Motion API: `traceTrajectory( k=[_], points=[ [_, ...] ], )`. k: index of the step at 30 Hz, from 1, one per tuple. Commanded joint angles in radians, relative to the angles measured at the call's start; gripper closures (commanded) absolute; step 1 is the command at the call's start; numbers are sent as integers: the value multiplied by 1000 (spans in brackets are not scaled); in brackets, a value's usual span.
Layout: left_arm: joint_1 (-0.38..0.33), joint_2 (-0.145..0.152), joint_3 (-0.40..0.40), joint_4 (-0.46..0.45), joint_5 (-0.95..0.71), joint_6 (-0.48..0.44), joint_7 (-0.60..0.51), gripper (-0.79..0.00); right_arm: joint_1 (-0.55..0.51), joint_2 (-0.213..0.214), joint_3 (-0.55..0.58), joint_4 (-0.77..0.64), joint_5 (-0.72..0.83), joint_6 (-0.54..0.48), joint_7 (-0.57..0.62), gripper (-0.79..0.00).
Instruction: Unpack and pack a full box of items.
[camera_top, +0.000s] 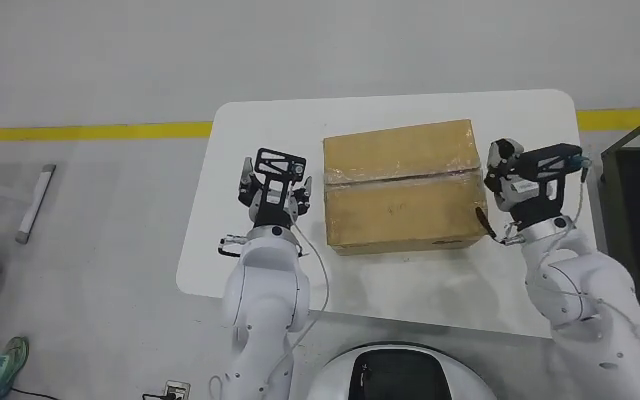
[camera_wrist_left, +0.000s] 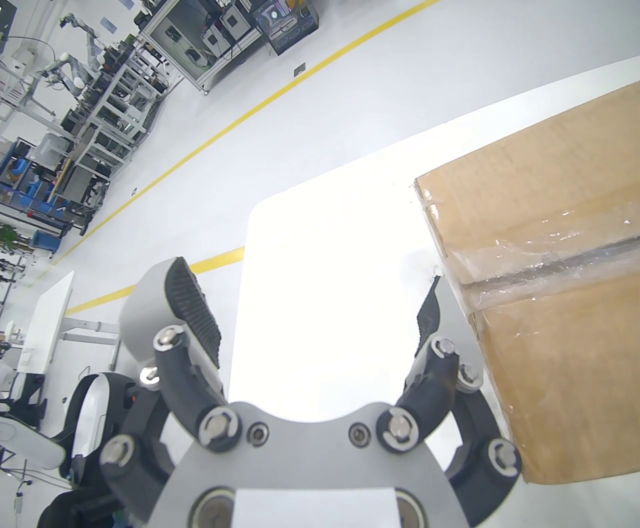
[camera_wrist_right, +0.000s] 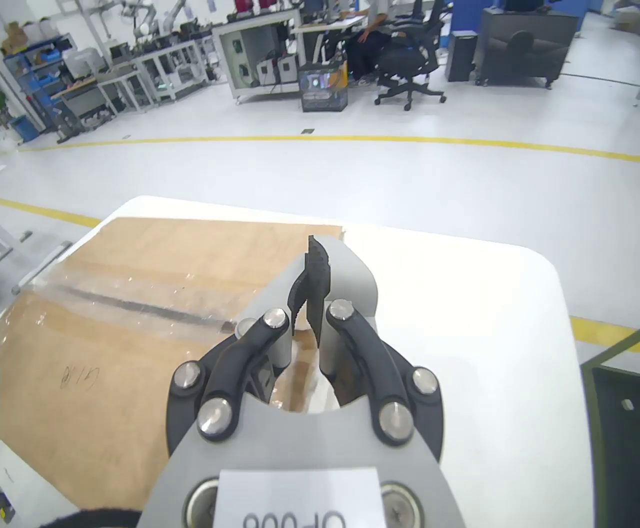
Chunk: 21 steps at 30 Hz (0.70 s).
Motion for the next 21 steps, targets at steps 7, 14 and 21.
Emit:
traceTrajectory(
  k=[7, 14, 21],
  points=[
    [2, -1, 2, -2, -1, 1, 12, -785, -62, 1, 73, 87, 12, 9, -28, 0],
    [11, 0, -6, -18, -11, -14, 25, -785, -25, -10, -62, 155, -15, -48, -57, 0],
    [23, 3, -2, -52, -37, -49, 84, -785, -40, -15, -115, 99, -108, -17, -88, 0]
  ],
)
